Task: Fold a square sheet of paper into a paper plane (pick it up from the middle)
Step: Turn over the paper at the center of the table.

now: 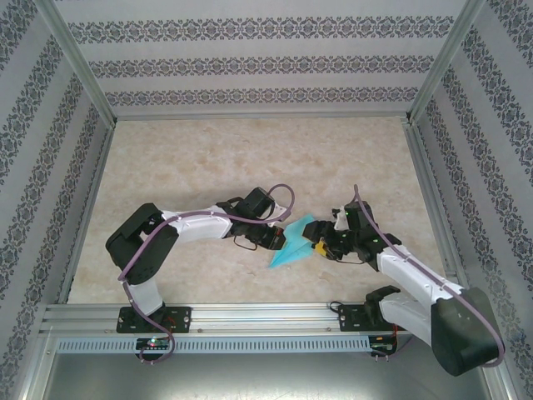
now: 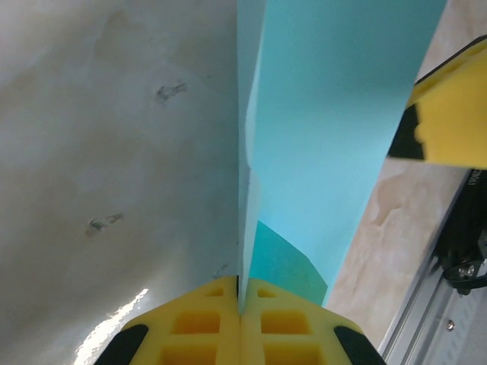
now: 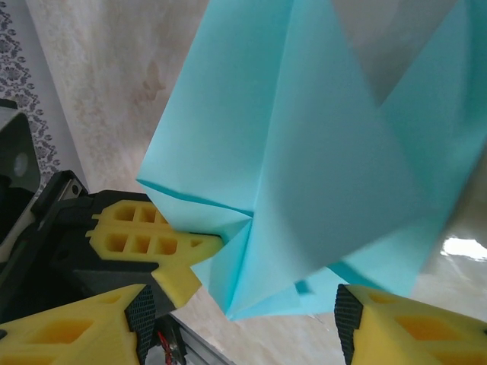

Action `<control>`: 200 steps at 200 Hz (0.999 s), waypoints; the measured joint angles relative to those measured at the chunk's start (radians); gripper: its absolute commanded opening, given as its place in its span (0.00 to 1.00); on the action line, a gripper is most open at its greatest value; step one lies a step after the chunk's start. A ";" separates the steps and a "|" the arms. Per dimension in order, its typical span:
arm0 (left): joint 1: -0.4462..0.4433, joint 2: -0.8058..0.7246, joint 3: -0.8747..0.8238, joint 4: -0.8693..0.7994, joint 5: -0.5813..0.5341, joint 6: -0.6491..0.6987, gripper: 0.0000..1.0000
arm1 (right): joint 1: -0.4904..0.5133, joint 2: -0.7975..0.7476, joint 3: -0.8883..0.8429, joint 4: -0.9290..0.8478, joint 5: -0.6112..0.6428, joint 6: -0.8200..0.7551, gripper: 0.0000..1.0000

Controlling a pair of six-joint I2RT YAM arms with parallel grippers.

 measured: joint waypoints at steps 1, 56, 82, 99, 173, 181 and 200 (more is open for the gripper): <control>0.000 0.000 0.000 0.000 0.000 0.000 0.04 | 0.002 0.002 0.000 0.002 0.001 0.002 0.66; 0.002 0.000 -0.039 0.042 0.012 -0.026 0.04 | 0.081 0.093 0.000 0.088 0.060 0.072 0.67; 0.008 0.000 -0.048 0.056 0.016 -0.035 0.04 | 0.101 0.131 -0.001 0.127 0.076 0.095 0.67; 0.010 -0.001 -0.051 0.067 0.019 -0.041 0.04 | 0.119 0.161 -0.012 0.176 0.076 0.121 0.67; 0.020 -0.007 -0.057 0.085 0.023 -0.052 0.04 | 0.159 0.204 -0.022 0.261 0.090 0.206 0.67; 0.020 -0.007 -0.058 0.085 0.024 -0.053 0.04 | 0.162 0.202 -0.022 0.259 0.091 0.209 0.67; 0.022 -0.007 -0.058 0.087 0.032 -0.062 0.04 | 0.168 0.195 -0.032 0.269 0.094 0.219 0.67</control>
